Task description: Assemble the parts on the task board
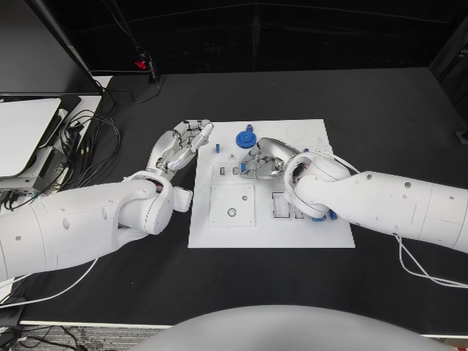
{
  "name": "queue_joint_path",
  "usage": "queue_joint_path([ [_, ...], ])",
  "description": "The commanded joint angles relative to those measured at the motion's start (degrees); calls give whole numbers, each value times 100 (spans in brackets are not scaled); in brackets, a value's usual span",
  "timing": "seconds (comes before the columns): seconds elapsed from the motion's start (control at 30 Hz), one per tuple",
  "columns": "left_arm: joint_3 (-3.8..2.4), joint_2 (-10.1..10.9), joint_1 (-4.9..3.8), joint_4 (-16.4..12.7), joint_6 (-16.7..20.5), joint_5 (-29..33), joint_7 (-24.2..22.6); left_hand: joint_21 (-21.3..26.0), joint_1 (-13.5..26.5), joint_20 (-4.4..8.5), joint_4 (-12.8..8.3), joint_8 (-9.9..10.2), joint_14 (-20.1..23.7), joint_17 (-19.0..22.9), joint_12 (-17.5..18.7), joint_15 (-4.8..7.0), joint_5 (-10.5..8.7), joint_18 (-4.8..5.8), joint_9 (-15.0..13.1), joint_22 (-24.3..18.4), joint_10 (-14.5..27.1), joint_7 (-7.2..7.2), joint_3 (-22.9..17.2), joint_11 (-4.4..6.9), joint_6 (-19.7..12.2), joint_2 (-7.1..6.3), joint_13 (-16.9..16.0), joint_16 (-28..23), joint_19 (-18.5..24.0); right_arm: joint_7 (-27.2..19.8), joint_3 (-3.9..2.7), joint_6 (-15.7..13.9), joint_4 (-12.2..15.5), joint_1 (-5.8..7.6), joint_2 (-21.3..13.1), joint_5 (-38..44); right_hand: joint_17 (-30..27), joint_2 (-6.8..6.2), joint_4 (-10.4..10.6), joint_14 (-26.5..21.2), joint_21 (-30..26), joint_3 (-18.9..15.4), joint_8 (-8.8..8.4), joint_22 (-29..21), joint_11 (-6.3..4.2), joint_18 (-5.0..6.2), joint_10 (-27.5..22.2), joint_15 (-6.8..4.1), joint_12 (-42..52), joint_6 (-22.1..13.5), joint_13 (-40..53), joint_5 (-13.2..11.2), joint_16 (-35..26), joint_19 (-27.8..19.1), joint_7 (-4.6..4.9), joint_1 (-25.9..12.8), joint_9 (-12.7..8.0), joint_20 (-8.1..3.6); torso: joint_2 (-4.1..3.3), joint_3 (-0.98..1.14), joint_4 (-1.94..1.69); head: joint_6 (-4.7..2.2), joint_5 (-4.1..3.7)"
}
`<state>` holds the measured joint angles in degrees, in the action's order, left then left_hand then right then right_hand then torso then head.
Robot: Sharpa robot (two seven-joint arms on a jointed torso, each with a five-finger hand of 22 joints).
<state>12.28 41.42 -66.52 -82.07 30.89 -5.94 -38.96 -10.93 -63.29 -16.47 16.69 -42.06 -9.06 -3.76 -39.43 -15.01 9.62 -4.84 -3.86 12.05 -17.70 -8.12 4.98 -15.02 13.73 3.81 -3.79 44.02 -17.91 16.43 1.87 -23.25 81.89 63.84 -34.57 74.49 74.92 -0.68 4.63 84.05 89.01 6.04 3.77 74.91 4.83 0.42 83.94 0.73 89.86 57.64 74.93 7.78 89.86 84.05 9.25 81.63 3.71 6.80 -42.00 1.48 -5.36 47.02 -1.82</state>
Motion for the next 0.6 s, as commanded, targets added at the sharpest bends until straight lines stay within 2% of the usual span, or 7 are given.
queue_joint_path([
  [0.03,-6,-7,-10,0,-21,-31,-1497,-37,-22,-8,-1,-19,-55,6,-19,0,30,-63,7,3,-34,-894,28,-13,40,27,8,35,21,30,-1,73,9,10,0,58,1508,-78,-3,595,-26,-52,-27,1406,52,4,606,66,14,-83,1507,-35,14,476,22,-26,-6,61,2,0,-5,9,-3],
  [0.17,-6,-6,-10,1,-20,-31,-1490,-37,-22,-8,-1,-19,-55,6,-19,0,30,-63,7,3,-34,-894,28,-13,40,27,8,35,21,12,-1,35,12,9,3,96,1508,-146,10,595,-37,-99,-20,1397,68,8,606,85,14,-147,1507,-90,14,466,36,-69,-2,85,3,-5,5,4,0],
  [0.4,-6,-14,-11,5,-27,-31,-1486,-37,-22,-8,-1,-19,-55,6,-19,0,30,-63,7,3,-34,-894,28,-13,40,27,8,35,21,-9,-1,-37,25,6,-10,162,1508,-303,75,595,-63,-172,-16,1378,85,18,606,101,14,-270,1507,-251,14,444,50,-149,1,114,2,-1,-4,-1,-8],
  [0.5,-6,-14,-11,9,-28,-31,-1485,-37,-22,-8,-1,-19,-55,6,-19,0,30,-63,7,3,-34,-894,28,-13,40,27,8,35,21,-45,-1,-93,31,3,-18,193,1508,-470,182,595,-79,-187,-14,1367,90,23,606,106,14,-379,1507,-404,14,430,54,-188,2,123,2,0,-3,-4,-12],
  [0.6,-6,-15,-11,11,-34,-31,-1484,-37,-22,-8,-1,-19,-55,6,-19,0,30,-63,7,3,-34,-894,28,-13,40,27,8,35,21,-112,-1,-173,41,1,-22,218,1508,-691,391,595,-91,-225,-17,1360,104,27,606,110,14,-494,1507,-468,14,420,71,-243,1,130,1,-1,-6,-5,-16],
])
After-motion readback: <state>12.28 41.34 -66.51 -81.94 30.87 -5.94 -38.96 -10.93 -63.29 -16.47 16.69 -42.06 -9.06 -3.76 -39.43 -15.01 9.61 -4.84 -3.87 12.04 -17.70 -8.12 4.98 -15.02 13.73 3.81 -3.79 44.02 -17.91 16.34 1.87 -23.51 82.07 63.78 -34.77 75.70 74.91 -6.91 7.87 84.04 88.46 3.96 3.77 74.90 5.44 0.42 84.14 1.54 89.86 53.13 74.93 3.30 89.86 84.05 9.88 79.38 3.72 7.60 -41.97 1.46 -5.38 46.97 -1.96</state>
